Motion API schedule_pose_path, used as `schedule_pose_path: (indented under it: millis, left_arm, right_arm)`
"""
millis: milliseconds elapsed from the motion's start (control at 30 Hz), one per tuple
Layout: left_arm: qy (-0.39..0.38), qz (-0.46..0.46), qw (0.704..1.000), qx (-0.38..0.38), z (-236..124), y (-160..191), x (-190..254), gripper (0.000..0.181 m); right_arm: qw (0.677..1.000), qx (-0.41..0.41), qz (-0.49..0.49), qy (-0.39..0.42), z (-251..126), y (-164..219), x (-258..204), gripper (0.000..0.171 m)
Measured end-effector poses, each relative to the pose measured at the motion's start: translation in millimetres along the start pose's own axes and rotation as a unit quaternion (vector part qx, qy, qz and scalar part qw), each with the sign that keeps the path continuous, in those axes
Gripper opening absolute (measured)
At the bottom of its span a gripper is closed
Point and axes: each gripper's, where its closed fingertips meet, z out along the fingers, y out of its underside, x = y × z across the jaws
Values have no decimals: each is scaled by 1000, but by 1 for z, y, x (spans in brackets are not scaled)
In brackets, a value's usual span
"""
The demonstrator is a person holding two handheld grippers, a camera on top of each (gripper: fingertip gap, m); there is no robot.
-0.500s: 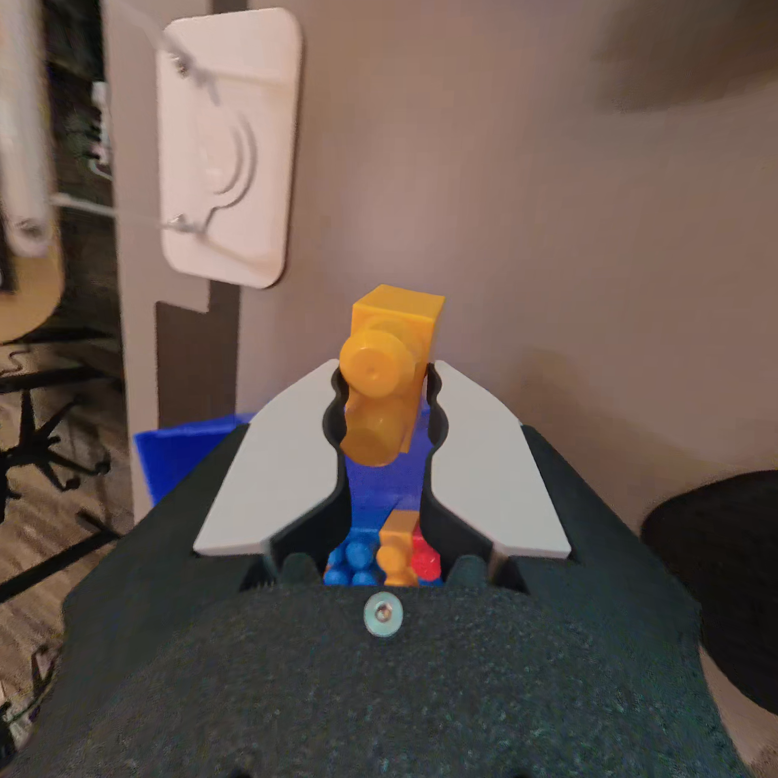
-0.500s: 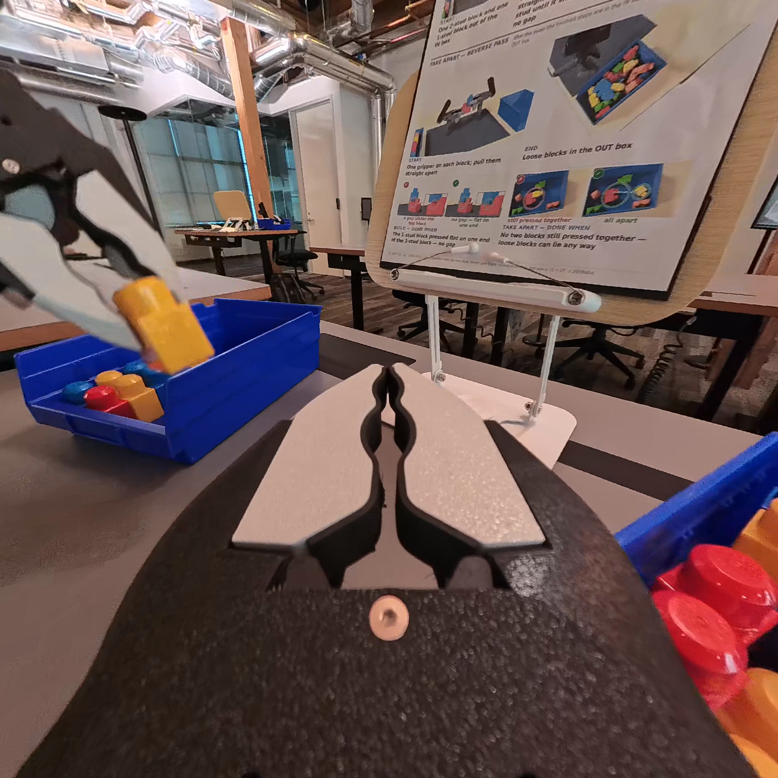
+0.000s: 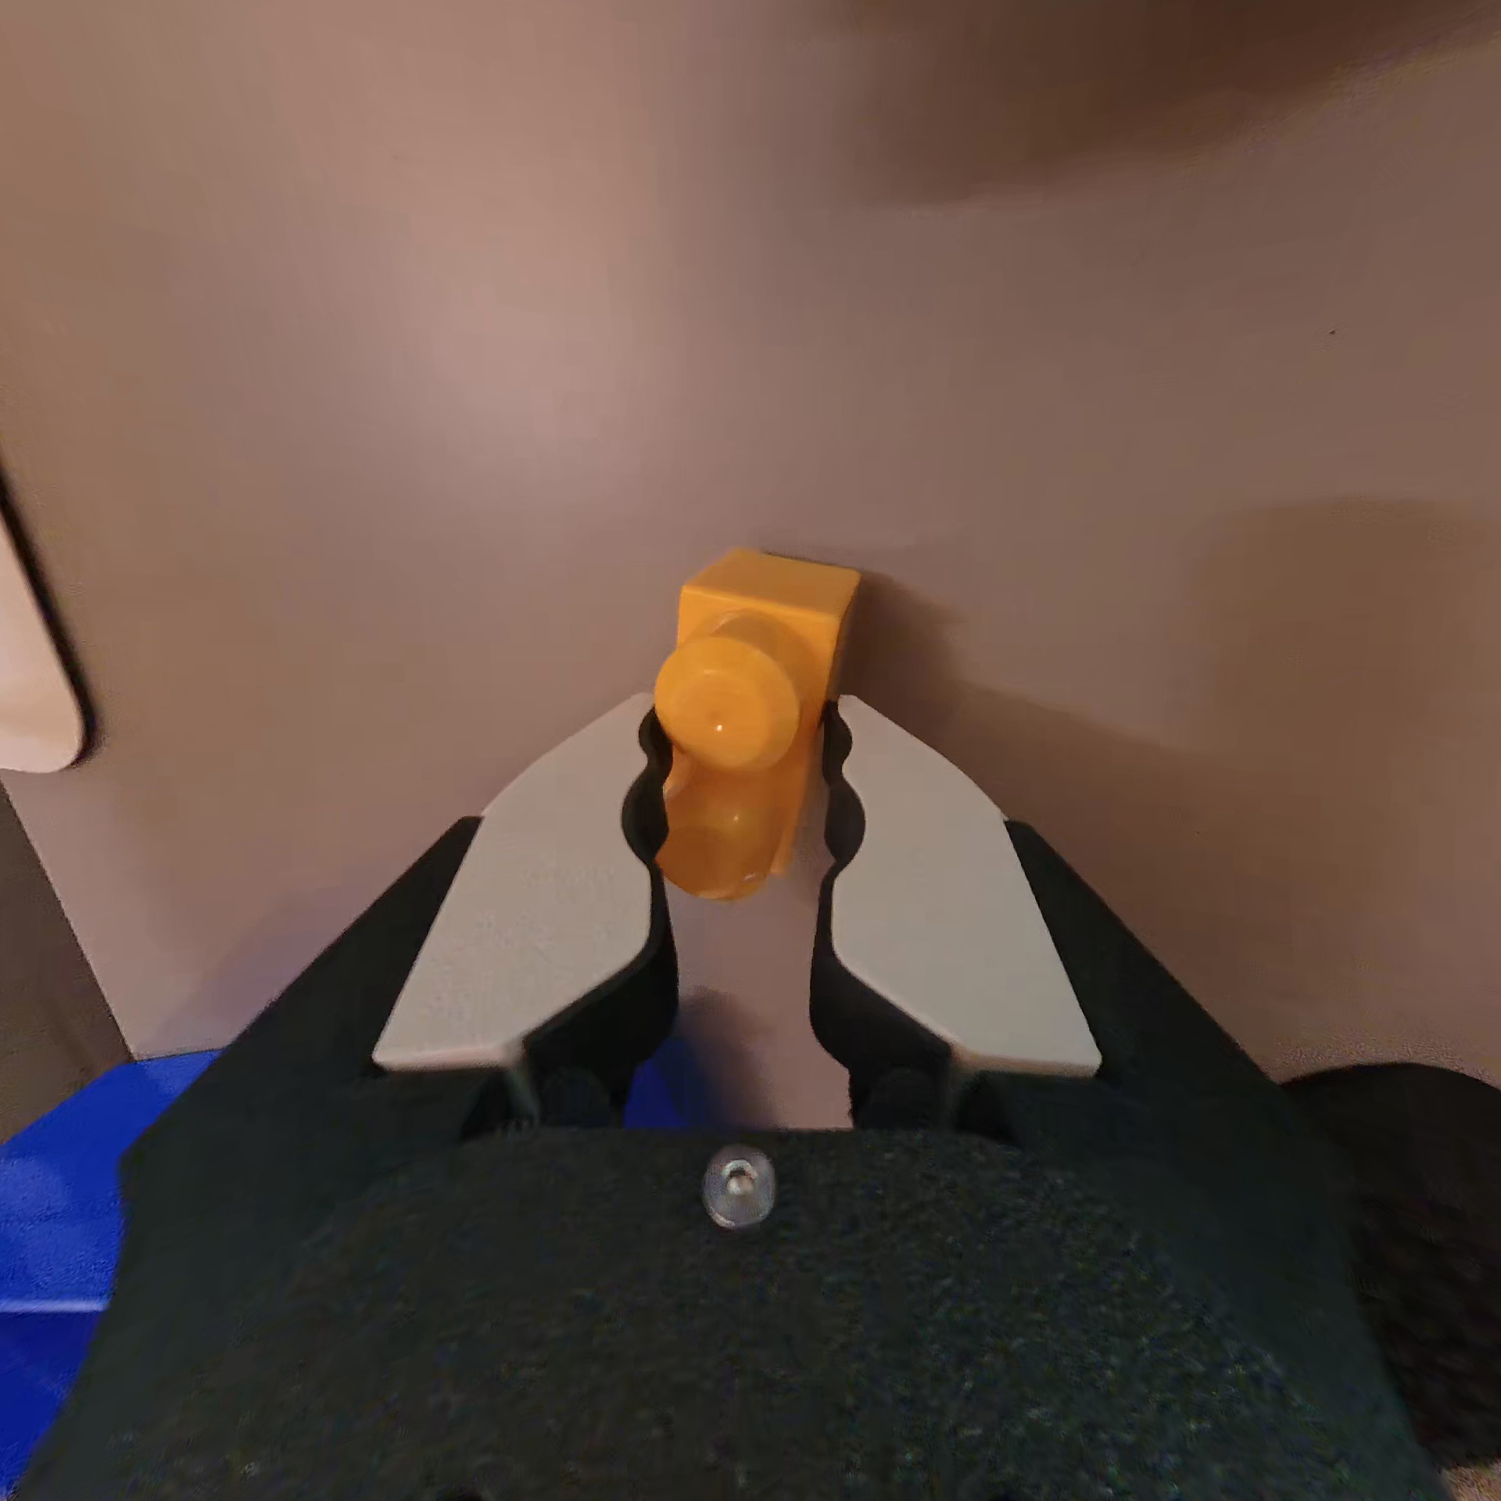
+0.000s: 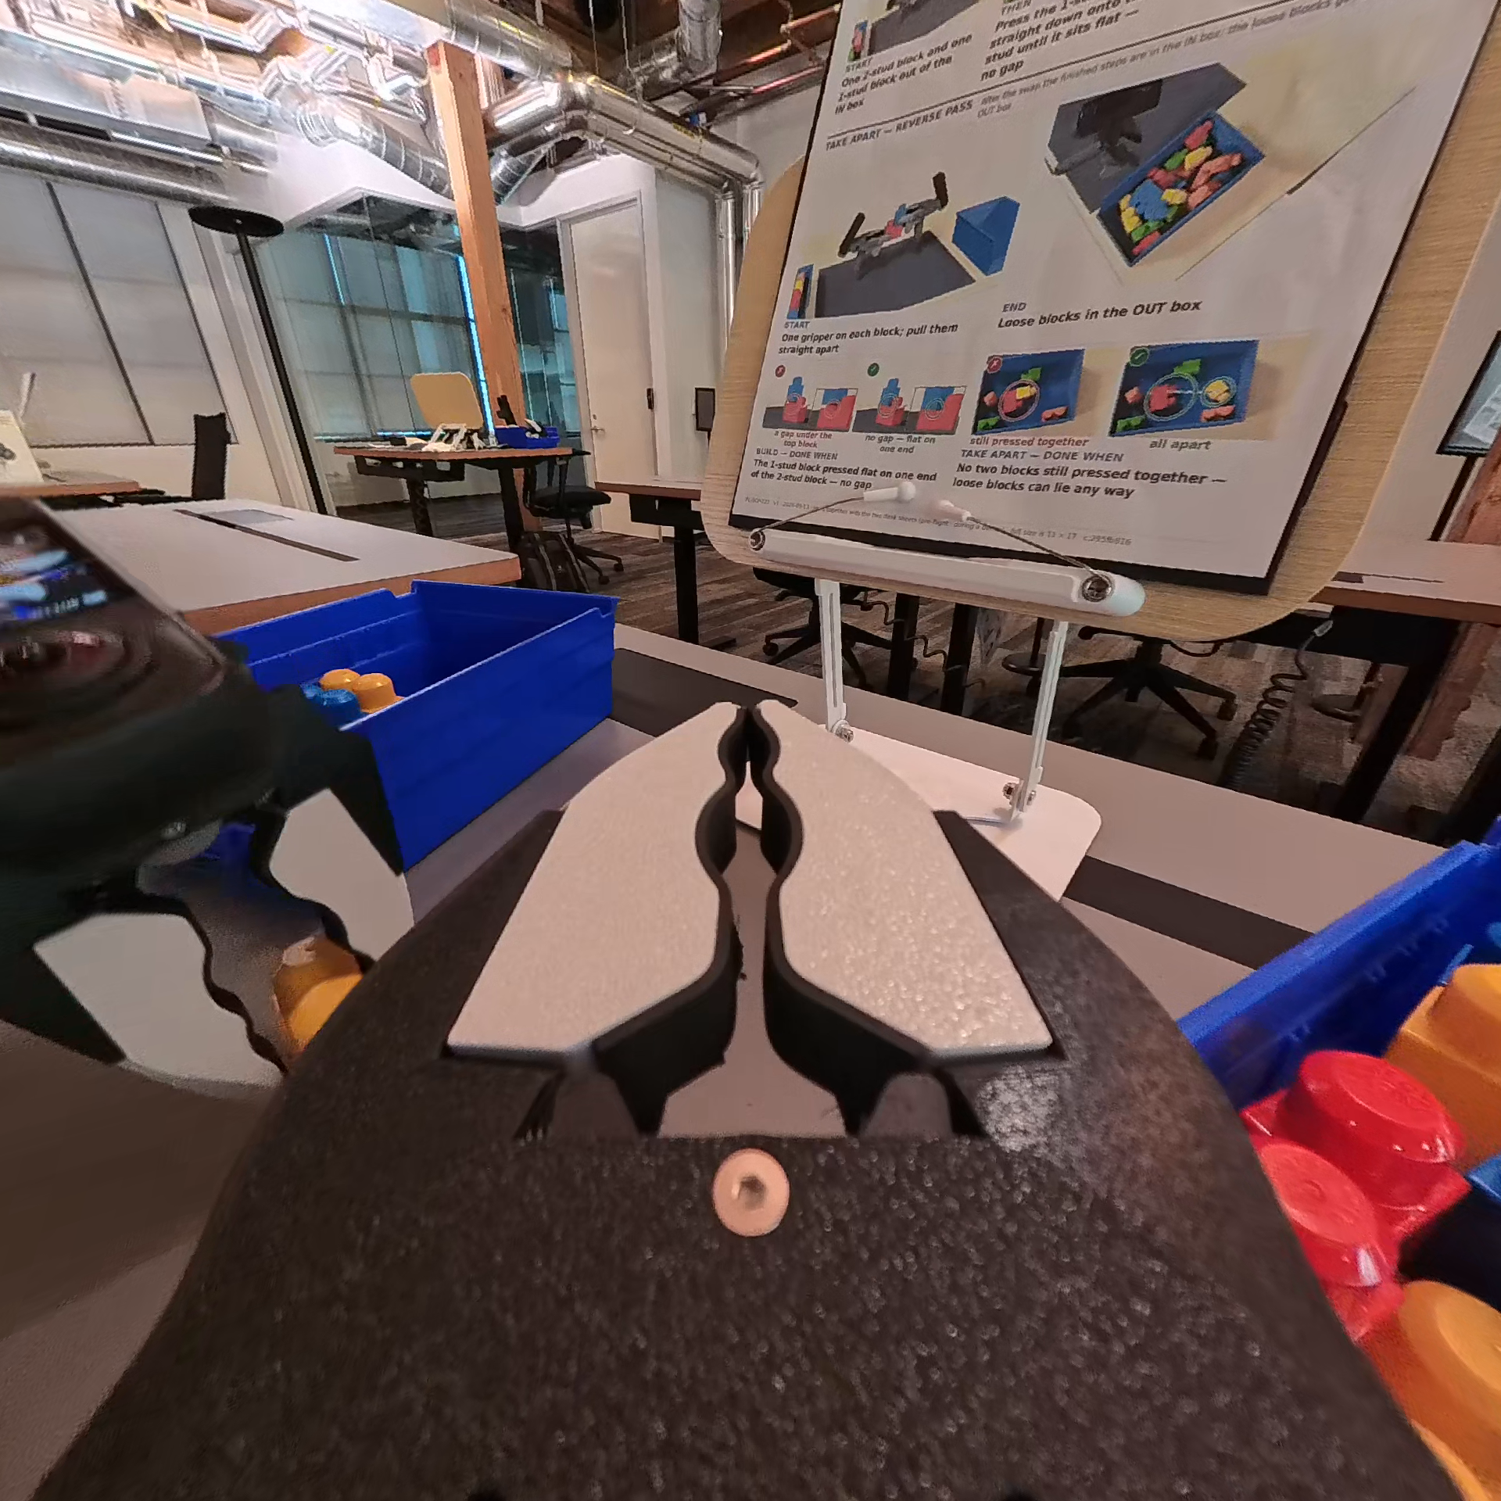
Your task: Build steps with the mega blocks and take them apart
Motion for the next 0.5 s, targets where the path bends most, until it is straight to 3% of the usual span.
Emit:
schedule_pose_path:
  millis: [333, 500]
  left_arm:
    - [-29, 6, 1000, 3, 9, 0, 2, 38]
    - [-40, -8, 998, 52, -19, -4, -1, 49]
  right_arm:
    - [1000, -3, -1, -1, 0, 1, -1, 0]
    - [1000, -4, -1, -1, 0, 2, 0, 0]
